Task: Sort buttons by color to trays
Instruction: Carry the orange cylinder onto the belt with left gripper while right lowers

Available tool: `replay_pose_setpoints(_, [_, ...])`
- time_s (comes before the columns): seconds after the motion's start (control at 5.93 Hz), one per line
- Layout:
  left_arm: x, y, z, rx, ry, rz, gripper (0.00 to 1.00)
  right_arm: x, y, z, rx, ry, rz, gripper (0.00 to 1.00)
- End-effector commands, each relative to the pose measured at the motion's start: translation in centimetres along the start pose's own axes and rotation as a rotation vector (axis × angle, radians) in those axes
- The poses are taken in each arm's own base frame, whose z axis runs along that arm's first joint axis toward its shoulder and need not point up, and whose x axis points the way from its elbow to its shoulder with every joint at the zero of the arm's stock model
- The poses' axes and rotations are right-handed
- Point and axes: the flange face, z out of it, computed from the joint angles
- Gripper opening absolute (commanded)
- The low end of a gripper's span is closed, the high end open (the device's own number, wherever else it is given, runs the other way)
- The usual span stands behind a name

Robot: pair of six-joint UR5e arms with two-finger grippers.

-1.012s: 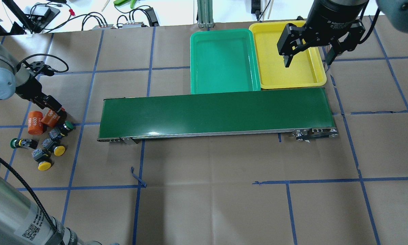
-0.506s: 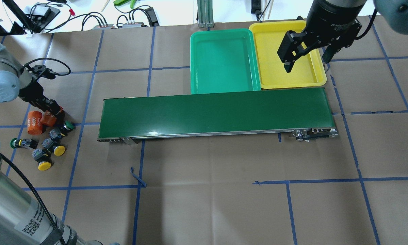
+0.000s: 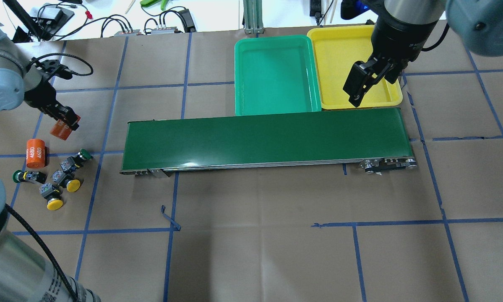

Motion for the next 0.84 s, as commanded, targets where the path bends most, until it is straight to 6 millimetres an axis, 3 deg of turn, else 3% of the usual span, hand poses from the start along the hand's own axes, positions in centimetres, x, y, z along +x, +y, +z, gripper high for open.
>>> replay_pose_setpoints(0.0, [12.6, -4.3, -5.7, 0.023, -0.001, 0.399, 0.0, -2.2, -0.6, 1.4, -0.021, -0.017, -0.48, 1.0])
replay_pose_setpoints(0.17, [17.4, -4.7, -5.7, -0.052, 0.072, 0.525, 0.0, -3.0, -0.9, 1.5, -0.025, -0.016, -0.533, 1.0])
replay_pose_setpoints(0.34, [20.4, -5.5, -5.6, -0.057, 0.074, 0.682, 0.0, -4.4, -1.9, 2.4, -0.037, -0.029, -0.706, 1.0])
replay_pose_setpoints(0.51, [21.1, -6.2, -3.3, -0.083, 0.108, 0.779, 0.0, -4.5, -1.9, 3.0, -0.039, -0.036, -0.799, 1.0])
replay_pose_setpoints(0.67, [21.5, -6.3, -1.9, -0.071, 0.098, 0.842, 0.0, -4.2, -2.3, 5.4, -0.034, -0.04, -0.803, 1.0])
